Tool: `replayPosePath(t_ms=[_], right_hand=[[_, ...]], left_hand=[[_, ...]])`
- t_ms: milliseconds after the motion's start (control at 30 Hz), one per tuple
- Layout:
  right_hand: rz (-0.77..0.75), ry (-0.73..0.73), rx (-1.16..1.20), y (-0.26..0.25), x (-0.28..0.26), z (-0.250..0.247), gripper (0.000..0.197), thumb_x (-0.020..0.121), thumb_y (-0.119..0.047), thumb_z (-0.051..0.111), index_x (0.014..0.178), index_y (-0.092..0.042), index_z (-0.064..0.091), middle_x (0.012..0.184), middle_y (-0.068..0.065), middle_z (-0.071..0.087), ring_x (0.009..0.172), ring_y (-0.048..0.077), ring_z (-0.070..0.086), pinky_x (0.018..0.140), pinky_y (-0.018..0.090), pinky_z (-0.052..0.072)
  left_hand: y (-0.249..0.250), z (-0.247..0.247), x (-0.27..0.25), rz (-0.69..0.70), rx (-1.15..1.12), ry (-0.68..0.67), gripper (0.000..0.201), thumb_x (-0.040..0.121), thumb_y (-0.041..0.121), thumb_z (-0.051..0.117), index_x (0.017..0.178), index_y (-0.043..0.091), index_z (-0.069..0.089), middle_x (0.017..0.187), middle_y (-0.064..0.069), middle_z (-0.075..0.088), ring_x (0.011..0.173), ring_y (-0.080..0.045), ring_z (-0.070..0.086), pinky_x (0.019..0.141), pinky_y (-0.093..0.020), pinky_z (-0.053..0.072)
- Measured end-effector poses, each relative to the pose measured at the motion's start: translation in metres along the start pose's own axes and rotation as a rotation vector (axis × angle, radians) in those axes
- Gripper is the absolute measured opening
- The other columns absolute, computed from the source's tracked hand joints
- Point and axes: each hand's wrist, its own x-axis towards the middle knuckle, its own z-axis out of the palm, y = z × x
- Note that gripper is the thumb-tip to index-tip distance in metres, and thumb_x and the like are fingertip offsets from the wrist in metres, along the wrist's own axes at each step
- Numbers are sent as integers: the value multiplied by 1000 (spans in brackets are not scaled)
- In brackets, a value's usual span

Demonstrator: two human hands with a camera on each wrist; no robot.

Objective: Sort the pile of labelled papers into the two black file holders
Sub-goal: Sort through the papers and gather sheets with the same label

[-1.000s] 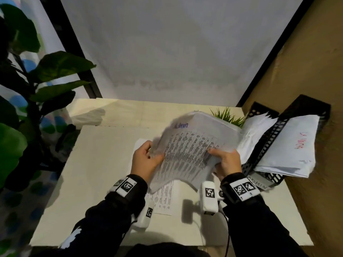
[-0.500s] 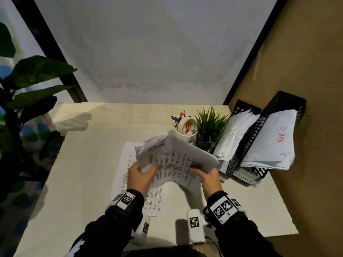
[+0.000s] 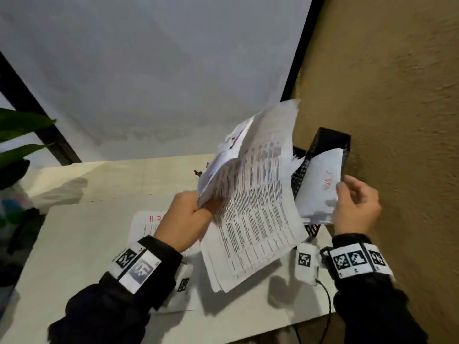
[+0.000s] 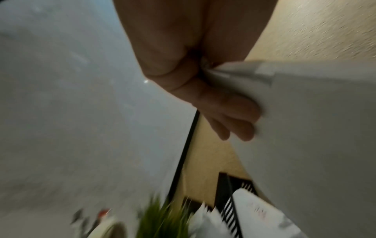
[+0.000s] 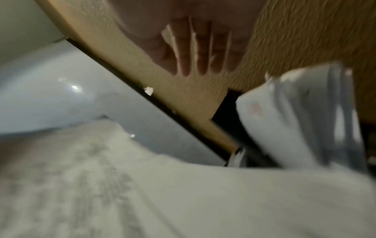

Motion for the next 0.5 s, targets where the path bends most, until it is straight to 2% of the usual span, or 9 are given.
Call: replayPosePath(t_ms=[33,100,133,200,233,267,333,400,500], right_hand=[[77,52,-72,7,13,-4,36,82,-24,66,115,-10,62,127,16,53,112,28,56,97,38,47],[326,23,-196,21,31,-11,68,78,-40,68,133,-5,47,142,15,40,128,33,44,108,46,36],[437,-31,-249,28,36,-12,80,75,-46,69,138,-4,41,145,16,36,131,34,40,110,47,33],[591,-168,-310,36,36,-12,90,70,-53,71,137,0,42,142,20,43,128,35,45,108,45,36],[615,-225,-293,39,35,-11,88,66,-53,74,130,2,49,131,22,54,118,36,54,102,45,42],[616,-258,-268,44,35,-9,79,64,-48,77,121,3,57,114,21,64,101,35,62,91,43,50],[569,-300,-244,47,35,-6,48,69,-27,78,102,4,65,79,14,67,69,28,62,65,35,53],[509,-302,-300,55,40,-2,31,70,-12,72,96,5,67,75,16,67,67,30,63,65,40,56],[360,-321,-347,60,46,0,24,70,-14,66,90,-2,69,85,23,70,79,39,66,74,54,56]], left_hand=[[14,4,6,34,32,-13,53,82,37,53,59,-11,50,52,-10,42,50,-15,37,54,-29,31],[41,18,17,115,147,-3,47,92,26,54,47,12,46,45,2,41,42,-15,35,46,-15,28],[52,28,21,169,218,12,45,94,19,53,49,19,44,46,6,41,43,-13,38,43,-14,27],[68,48,32,263,325,17,27,92,7,49,68,17,57,59,0,55,58,-21,55,49,-17,33],[75,59,37,279,372,12,20,89,3,46,85,11,63,71,-6,63,70,-27,60,57,-24,41],[80,70,41,262,400,-1,26,85,0,43,99,9,63,82,-11,68,79,-31,62,66,-32,48],[86,90,48,270,436,-10,34,83,1,41,110,12,59,95,-16,68,87,-35,64,76,-40,53],[90,109,52,313,447,2,35,86,4,41,118,13,54,101,-17,68,92,-37,64,77,-41,52],[88,137,57,330,447,-20,40,89,5,38,128,12,45,103,-21,66,92,-41,63,78,-44,52]])
